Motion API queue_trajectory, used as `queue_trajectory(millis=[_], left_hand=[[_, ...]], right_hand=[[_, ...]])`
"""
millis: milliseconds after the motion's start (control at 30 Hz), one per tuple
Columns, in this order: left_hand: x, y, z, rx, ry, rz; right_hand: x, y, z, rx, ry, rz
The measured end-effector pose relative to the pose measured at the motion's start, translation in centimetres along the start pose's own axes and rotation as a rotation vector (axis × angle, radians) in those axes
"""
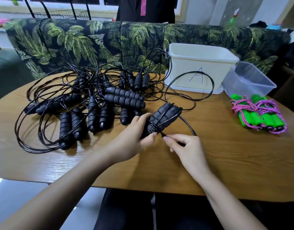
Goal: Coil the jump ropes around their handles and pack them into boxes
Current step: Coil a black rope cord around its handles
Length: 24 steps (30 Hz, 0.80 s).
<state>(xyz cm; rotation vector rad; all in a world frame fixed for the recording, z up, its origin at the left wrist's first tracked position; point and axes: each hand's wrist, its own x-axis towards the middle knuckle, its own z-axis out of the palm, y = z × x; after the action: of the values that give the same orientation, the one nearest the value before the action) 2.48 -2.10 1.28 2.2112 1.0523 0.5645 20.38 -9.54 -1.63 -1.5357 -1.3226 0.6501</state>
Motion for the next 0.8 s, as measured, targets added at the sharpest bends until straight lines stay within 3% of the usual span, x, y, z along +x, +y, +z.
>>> queue_trajectory(millis=[200,300,500,633,800], left_hand=[[-0.2,0.7,0.3,-0.261,-0.058,-0.068],[-0.3,1.1,0.5,-0.293,-0.001,-0.078],[0.3,1.6,0.6,-0.005,0.135,-0.059],[1.0,0.6,-1.7,0.098,0.298,0.016],[1.4,-0.9,-3.6,0.297,0.328,0.099]], right_hand=[[-0.2,0.1,0.1,-0.014,-0.004,-0.012],[-0.5,0.2,-0.1,-0.029,-0.014,-0.049],[-0.4,0.2,-0.3,-0.184,-0.015,-0.218],[1.1,1.8,-2.7,-0.645,-0.04,-0.576],[3.6,4.5,-6.5,-0.923,-0.16,-0.752]])
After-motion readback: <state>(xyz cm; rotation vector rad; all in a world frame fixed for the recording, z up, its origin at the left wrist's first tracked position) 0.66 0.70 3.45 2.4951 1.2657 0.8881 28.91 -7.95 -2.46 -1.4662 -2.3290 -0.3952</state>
